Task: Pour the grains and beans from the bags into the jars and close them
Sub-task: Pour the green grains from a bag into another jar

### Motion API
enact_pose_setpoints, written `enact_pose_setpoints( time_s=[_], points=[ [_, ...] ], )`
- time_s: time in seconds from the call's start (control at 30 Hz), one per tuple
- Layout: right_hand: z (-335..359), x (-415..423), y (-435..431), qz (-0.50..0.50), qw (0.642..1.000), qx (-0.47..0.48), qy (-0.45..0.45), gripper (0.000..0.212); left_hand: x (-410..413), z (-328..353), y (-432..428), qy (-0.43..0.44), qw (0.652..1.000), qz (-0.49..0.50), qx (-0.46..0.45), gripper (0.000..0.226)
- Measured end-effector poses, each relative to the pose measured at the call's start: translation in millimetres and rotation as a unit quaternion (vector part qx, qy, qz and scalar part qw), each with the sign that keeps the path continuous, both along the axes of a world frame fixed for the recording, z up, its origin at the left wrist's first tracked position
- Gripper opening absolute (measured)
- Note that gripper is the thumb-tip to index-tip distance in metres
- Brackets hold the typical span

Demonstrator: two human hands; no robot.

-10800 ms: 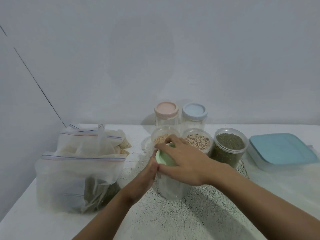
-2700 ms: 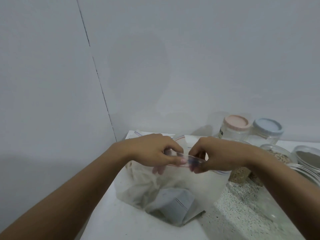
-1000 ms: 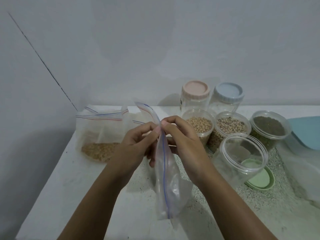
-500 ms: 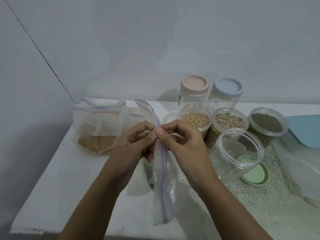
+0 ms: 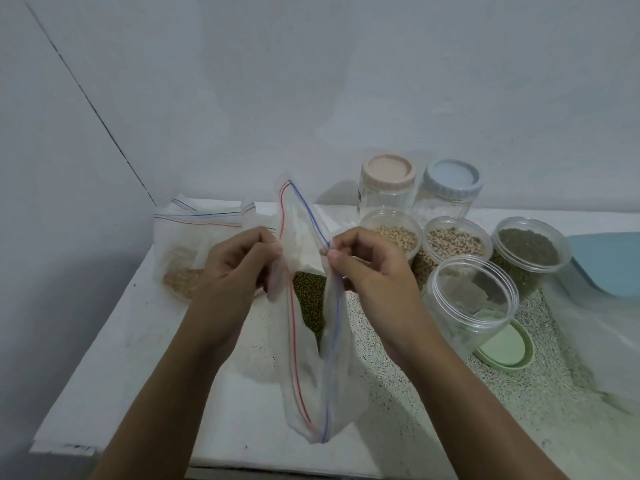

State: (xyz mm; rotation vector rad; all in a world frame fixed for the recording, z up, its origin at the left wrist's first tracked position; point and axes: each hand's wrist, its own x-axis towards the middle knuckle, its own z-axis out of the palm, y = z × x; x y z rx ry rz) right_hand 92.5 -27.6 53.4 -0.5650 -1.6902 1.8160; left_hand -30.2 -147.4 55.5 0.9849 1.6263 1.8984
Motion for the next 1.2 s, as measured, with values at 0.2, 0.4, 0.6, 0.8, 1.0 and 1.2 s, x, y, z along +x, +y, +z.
enact_pose_setpoints(
  time_s=[0.2, 0.4, 0.6, 0.8, 1.0, 1.2],
  points=[
    [4, -2, 6, -0.072, 0.997, 0.03, -0.008, 0.018, -21, 6, -17, 0.005, 0.995, 0.092, 0.024, 0.045],
    [9, 5, 25, -0.119, 0.989, 0.092, -0.018, 0.009, -41, 10, -43, 0.008, 0.995, 0.103, 0.002, 0.049],
    [27, -2, 37, -0.04, 0.961, 0.234, -0.14, 0.038, -39, 12, -39, 0.093, 0.993, -0.014, -0.069, 0.028],
    [57, -27, 37, 0.019, 0.923, 0.319, -0.216, 0.045, -34, 19, -25, 0.108, 0.987, -0.085, -0.089, 0.03],
    [60, -60, 35, 0.04, 0.837, 0.413, -0.358, 0.057, -33, 25, -14, 0.111, 0.97, -0.172, -0.129, 0.018],
    [50, -65, 29, -0.026, 0.872, 0.393, -0.29, 0.018, -47, 16, -9, 0.068, 0.975, -0.167, -0.133, 0.04]
  ],
)
